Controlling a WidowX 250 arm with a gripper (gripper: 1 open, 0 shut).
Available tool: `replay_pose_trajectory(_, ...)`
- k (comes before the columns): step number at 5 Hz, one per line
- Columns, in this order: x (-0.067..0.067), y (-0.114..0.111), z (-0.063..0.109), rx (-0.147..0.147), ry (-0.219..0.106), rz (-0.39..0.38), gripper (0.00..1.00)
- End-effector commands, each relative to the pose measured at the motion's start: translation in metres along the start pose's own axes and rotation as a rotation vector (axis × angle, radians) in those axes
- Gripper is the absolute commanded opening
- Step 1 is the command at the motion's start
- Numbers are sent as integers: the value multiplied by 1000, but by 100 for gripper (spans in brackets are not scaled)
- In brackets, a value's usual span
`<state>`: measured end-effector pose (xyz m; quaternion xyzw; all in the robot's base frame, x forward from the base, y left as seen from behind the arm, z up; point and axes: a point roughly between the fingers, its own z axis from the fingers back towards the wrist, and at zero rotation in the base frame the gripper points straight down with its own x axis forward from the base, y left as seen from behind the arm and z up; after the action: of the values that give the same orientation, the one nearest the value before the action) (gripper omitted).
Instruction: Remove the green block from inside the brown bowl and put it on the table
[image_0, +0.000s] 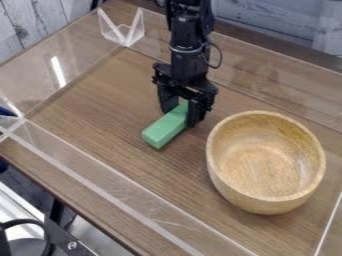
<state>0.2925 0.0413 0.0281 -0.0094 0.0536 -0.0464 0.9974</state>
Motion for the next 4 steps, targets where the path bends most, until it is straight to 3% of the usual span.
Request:
replay_pose_trajectory(1,4,2,28,18,-76,11,100)
replay_pose_trajectory(4,-5,-8,73,22,-148,19,100)
